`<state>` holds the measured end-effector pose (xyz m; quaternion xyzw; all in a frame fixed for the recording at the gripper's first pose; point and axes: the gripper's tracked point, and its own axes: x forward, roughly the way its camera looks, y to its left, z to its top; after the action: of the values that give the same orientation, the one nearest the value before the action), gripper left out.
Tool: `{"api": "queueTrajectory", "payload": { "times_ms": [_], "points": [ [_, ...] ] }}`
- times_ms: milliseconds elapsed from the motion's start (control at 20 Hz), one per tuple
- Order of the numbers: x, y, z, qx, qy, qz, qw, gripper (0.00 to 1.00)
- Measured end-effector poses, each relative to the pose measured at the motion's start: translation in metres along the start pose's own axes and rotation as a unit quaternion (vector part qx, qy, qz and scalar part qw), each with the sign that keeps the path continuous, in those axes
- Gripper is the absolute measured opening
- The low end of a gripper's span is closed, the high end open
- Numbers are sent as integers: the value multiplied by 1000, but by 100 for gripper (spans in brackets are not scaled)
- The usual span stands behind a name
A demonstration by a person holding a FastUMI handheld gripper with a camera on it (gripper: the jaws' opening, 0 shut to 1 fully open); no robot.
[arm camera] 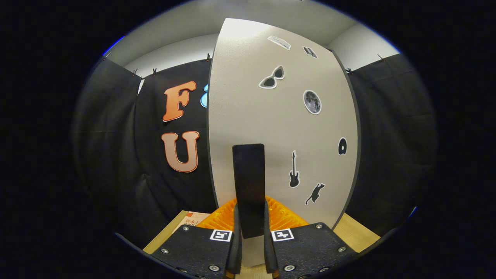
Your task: Open the shoe cabinet door, grab the shoes and put them into the shoe cabinet, then close the shoe cabinet door.
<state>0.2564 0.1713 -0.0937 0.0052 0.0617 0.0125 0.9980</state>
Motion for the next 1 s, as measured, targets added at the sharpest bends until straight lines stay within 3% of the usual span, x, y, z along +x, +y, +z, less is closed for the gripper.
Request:
{"api": "queueTrajectory", "payload": {
  "times_ms": [550, 1000],
  "points": [
    [-66, -55, 1, -7, 0, -48, 999, 21],
    [-119, -135, -1, 5, 4, -17, 1000, 20]
  ]
}}
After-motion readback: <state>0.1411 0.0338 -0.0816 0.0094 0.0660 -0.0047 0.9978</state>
